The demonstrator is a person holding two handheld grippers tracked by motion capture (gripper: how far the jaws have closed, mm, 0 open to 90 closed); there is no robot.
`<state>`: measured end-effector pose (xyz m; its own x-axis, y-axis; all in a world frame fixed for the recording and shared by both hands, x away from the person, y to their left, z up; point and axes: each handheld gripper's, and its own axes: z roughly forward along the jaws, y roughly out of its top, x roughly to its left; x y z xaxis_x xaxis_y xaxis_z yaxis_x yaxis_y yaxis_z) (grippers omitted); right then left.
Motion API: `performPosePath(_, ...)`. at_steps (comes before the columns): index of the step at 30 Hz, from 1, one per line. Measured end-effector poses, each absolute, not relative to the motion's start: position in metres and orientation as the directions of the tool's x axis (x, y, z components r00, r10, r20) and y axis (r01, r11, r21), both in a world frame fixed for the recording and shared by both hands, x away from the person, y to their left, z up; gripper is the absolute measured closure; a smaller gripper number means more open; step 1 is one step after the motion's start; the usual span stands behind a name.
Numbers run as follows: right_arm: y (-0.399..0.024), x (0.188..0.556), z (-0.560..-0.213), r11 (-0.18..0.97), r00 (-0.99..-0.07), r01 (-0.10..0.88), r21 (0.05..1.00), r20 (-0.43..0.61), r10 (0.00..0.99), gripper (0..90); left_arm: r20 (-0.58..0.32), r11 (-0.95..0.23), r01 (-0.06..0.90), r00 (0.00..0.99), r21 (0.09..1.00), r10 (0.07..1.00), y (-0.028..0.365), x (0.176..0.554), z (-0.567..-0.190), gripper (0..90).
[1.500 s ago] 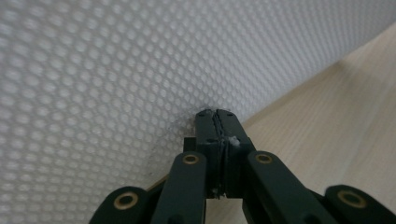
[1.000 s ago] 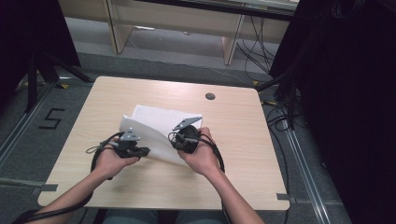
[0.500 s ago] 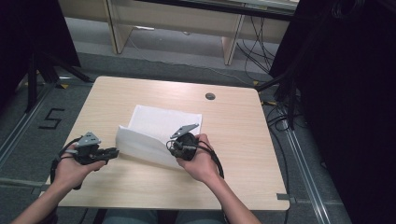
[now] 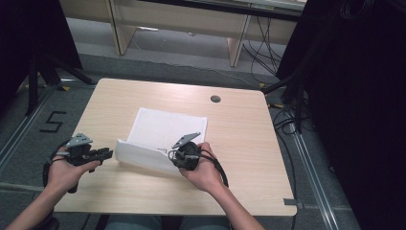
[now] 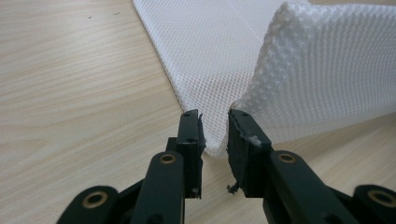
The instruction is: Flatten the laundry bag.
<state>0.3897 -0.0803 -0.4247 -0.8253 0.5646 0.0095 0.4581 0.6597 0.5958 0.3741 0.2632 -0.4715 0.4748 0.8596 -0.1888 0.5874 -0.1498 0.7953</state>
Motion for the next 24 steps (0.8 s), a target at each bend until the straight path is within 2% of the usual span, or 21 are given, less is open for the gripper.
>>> performPosePath(4,-0.08,0.385,-0.428,0.648,-0.807,0.497,0.577,0.033,0.589,88.0,-0.192,-0.145,0.59,0.47,0.794,0.862,0.265,0.375,-0.472,73.4)
performPosePath(6,-0.082,0.386,-0.431,0.675,-0.835,0.45,0.584,0.009,0.549,87.9,-0.193,-0.145,0.594,0.468,0.791,0.862,0.265,0.376,-0.473,73.2)
performPosePath(11,-0.081,0.381,-0.438,0.681,-0.827,0.487,0.547,0.036,0.562,87.7,-0.187,-0.16,0.597,0.477,0.786,0.859,0.263,0.377,-0.475,73.1)
performPosePath(24,-0.078,0.375,-0.461,0.723,-0.846,0.486,0.491,0.056,0.53,87.6,-0.176,-0.177,0.586,0.494,0.791,0.851,0.262,0.378,-0.476,69.7)
